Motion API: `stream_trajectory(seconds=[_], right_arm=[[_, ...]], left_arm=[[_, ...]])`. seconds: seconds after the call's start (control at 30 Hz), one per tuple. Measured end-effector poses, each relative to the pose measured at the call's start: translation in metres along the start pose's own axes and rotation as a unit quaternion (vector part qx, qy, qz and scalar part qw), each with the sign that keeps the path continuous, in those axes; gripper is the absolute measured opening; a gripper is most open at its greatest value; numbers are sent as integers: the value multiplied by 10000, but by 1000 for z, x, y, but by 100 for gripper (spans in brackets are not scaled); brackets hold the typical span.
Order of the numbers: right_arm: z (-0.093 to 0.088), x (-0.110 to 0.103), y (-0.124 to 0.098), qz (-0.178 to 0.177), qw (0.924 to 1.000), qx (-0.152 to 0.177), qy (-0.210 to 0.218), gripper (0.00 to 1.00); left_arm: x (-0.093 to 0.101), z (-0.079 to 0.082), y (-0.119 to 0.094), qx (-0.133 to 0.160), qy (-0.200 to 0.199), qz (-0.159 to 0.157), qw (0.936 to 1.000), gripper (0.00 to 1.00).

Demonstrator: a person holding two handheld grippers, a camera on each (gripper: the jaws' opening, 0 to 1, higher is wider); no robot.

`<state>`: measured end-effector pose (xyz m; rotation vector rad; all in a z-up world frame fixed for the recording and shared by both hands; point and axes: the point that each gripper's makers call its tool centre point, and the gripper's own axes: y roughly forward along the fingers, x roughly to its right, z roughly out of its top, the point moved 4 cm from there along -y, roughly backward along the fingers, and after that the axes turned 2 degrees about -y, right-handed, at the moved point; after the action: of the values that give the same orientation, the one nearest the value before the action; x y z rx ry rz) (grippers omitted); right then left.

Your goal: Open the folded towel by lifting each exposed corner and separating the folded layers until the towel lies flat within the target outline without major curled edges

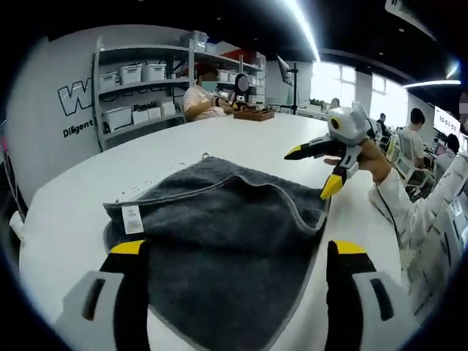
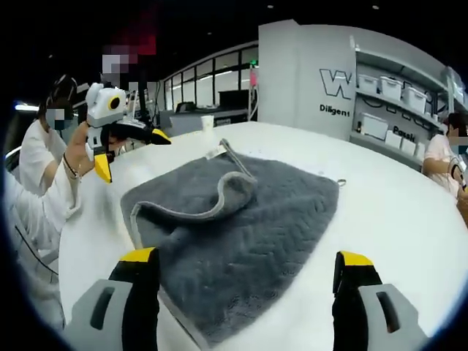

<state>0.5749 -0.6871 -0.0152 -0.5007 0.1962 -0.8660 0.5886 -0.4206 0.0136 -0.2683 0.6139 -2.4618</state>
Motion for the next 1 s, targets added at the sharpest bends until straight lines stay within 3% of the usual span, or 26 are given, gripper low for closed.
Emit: stream_trajectory(seconds=[0.17,0.27,0.5,0.6,0.77,1.0], right_arm=[[1,-4,-2,-24,10000,15,-77,99],[-1,-4,0,-22,10000,-54,-67,99],[-3,-8,0,110,9998,-150,-107,98],[-1,-9,-2,148,9997,-110,-163,98],[-3,-7,-6,110,9997,-139,-164,98],[0,3,-11,-48,10000,-75,-44,94]], left_arm=[[-3,-14,-18,84,-107,127,9998,99],[-5,-24,-28,51,-116,411,9991,99],[-7,-42,-30,108,-383,175,9991,99],[-11,-52,-31,-161,-303,327,9989,99],[-13,-49,-39,81,-391,246,9989,98],[-16,-55,-46,98,-372,245,9990,99]])
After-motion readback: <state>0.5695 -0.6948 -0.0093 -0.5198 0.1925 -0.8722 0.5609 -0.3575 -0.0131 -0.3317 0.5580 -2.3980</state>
